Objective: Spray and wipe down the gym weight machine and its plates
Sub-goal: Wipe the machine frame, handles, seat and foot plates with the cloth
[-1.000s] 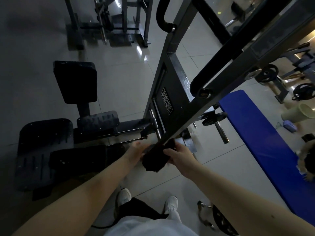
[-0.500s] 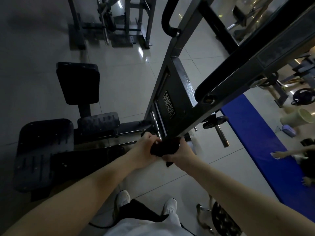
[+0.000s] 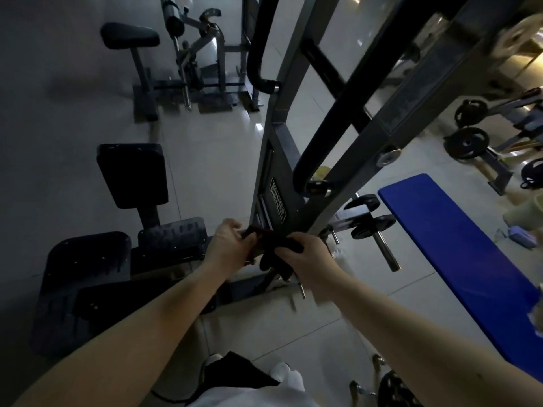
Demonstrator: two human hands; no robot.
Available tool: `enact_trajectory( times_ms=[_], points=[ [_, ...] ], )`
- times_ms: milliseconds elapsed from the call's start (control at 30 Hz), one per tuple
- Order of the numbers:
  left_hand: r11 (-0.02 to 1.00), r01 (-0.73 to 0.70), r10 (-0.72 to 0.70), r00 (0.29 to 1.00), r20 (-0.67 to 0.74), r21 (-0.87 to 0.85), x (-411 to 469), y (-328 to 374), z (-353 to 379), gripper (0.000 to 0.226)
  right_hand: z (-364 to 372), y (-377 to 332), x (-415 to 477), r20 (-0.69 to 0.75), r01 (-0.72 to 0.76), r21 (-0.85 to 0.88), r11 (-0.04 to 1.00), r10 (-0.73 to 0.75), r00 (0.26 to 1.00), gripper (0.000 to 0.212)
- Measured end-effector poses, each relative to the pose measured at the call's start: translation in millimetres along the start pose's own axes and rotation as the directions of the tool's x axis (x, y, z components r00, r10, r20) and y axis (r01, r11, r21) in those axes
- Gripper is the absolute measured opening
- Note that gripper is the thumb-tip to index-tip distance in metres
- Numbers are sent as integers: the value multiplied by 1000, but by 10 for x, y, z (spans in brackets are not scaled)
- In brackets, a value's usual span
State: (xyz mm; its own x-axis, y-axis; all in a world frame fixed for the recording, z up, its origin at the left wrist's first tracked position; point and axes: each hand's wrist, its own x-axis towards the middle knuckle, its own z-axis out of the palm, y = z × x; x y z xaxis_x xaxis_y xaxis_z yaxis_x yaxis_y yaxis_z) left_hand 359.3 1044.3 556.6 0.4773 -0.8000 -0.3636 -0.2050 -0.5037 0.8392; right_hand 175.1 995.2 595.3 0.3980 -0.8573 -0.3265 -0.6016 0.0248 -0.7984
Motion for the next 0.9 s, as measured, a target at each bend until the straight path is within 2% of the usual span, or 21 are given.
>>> enact_trajectory(
  times_ms=[33,67,100,167,333,400,500,567,633,733,767,833,900],
  points=[
    [966,150,-137,988,74,-213,-12,51,52,37,-34,1,7,-5,18,21,1000,-18,1000,8],
    [878,287,-233,955,181,-384,-28,110,95,46,-72,-20,11,5,39,39,998,-39,999,9],
    [804,373,-273,923,270,-462,-58,162,106,54,-97,-31,29,11,58,44,997,-58,998,11],
    [777,392,-258,912,320,-492,-80,196,136,59,-132,-60,56,30,105,22,994,-106,994,14],
    [807,191,-136,981,139,-559,1,238,214,52,-191,-87,65,54,108,8,994,-108,993,11],
    [799,130,-89,991,97,-587,117,269,219,35,-200,-113,47,9,82,13,997,-82,997,18],
    [859,-34,72,996,55,-511,312,383,212,10,-205,-202,-18,-217,28,49,998,-17,976,30],
    [911,-219,238,971,10,-350,454,506,178,12,-233,-280,-91,-391,21,167,986,47,919,28],
    [899,-372,378,925,-17,-233,633,632,154,14,-252,-391,-173,-523,61,224,973,68,849,28],
    [840,-538,542,837,69,-73,956,791,210,13,-161,-524,-204,-662,133,202,970,35,749,43],
    [783,-622,620,775,118,-29,1065,829,268,19,-107,-554,-190,-694,151,169,974,9,720,51],
    [628,-778,748,606,270,5,1182,900,399,32,-6,-602,-147,-722,173,100,980,-48,690,60],
    [482,-875,783,457,422,52,1252,917,502,43,76,-638,-78,-727,166,45,985,-82,682,61]
  ],
)
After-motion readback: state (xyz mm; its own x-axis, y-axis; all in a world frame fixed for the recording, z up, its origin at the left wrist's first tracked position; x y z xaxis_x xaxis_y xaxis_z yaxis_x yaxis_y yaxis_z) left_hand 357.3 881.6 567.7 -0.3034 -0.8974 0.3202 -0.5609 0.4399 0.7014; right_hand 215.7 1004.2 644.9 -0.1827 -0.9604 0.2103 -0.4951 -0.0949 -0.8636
